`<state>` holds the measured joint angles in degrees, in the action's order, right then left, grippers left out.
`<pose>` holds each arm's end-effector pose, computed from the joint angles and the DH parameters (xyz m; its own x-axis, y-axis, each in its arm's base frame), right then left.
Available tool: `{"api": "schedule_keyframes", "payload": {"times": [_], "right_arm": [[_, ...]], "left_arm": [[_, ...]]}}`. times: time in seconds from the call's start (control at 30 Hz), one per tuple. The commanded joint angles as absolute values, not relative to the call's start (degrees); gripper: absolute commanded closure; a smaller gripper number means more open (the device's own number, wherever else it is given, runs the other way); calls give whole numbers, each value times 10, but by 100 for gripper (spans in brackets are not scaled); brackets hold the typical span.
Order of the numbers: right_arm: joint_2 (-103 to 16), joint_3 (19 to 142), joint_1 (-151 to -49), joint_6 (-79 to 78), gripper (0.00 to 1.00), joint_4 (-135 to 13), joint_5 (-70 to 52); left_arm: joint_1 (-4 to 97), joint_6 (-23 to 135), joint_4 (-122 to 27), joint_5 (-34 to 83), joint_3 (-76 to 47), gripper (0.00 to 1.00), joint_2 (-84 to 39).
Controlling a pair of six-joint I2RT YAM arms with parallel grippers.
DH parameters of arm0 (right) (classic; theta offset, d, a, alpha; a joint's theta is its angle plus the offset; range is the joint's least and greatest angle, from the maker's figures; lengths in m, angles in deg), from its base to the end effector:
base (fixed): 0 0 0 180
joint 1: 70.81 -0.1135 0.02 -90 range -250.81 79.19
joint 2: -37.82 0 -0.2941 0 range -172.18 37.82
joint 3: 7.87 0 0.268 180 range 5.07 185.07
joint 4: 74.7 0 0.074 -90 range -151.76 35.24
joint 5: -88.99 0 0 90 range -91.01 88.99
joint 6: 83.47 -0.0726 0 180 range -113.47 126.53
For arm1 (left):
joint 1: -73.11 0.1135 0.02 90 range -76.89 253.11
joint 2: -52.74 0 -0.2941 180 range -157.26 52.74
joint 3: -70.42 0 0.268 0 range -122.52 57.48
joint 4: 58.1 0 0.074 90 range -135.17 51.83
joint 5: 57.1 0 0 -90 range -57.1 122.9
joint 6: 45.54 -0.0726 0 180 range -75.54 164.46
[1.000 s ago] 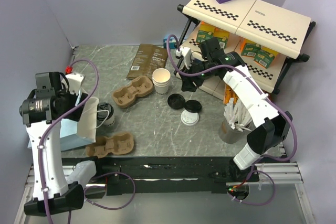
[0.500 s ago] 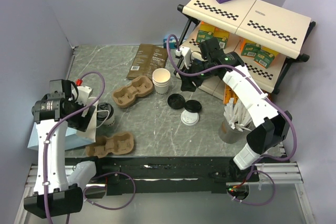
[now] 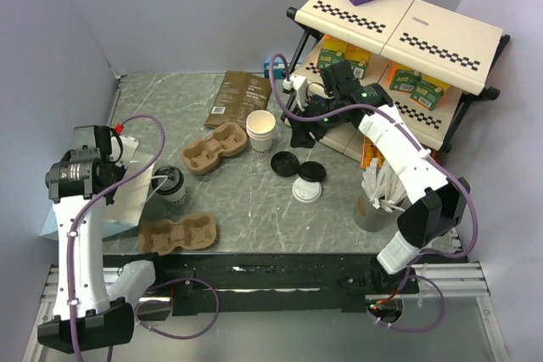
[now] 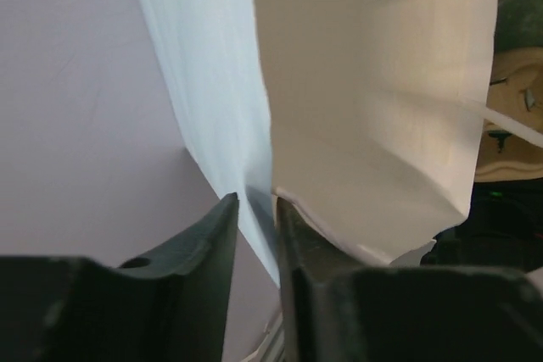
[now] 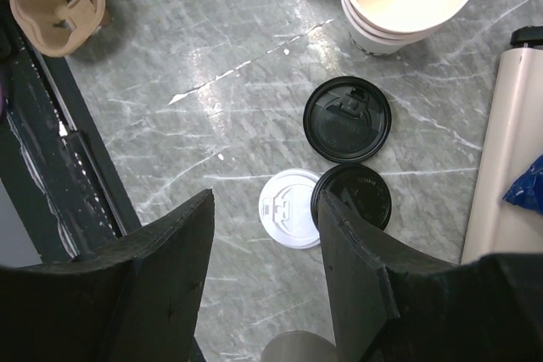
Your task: Pack the takeout coffee
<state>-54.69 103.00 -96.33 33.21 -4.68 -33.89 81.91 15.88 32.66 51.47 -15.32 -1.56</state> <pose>0.3178 0.1954 0.3859 -0.3335 -0.5771 -0.7455 -0.9127 0.3958 0.1019 0.1446 0.0458 0.3693 -0.8925 0.3207 -0.3170 0.1382 0.8637 0.4846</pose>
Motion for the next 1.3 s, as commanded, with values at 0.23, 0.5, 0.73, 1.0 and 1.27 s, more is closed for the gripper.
{"api": "schedule_keyframes", "payload": {"times": [0.23, 0.5, 0.73, 1.0, 1.27], "right_arm": [[-556, 1043, -966, 320, 41, -66, -355], [-556, 1043, -966, 318, 41, -67, -360], [-557, 1065, -966, 322, 41, -60, -363], [-550, 1082, -966, 337, 41, -46, -358], [-506, 1063, -946, 308, 41, -89, -378]], "left_arm": [[817, 148, 331, 585, -157, 89, -22], [818, 148, 327, 606, -144, 92, -21], [817, 160, 327, 536, -302, 99, -65], [817, 173, 295, 448, -449, 99, -129], [815, 170, 266, 324, -656, 99, -214]]}}
